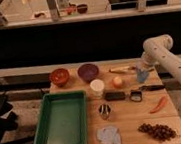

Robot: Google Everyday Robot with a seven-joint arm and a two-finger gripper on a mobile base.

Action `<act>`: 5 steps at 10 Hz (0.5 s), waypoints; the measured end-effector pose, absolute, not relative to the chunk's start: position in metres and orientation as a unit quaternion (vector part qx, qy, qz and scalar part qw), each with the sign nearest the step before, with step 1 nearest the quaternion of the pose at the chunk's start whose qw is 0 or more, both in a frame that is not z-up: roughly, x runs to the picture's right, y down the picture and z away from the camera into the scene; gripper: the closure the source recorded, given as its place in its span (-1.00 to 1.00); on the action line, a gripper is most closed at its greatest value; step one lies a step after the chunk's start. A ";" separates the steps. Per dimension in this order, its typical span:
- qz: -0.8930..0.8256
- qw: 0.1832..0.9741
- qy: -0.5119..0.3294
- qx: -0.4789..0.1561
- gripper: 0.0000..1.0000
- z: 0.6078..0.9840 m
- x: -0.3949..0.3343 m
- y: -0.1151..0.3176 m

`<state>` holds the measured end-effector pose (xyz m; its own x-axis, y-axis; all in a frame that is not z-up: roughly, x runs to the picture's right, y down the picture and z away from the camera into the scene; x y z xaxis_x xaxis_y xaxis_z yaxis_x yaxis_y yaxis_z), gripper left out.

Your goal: Place fork in plastic cup

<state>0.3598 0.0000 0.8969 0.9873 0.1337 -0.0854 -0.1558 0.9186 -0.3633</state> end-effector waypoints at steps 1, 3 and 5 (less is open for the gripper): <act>0.075 0.979 0.031 -0.189 1.00 0.898 0.362 0.001; 0.079 0.978 0.033 -0.191 1.00 0.900 0.366 0.006; 0.081 0.977 0.035 -0.194 1.00 0.903 0.366 0.011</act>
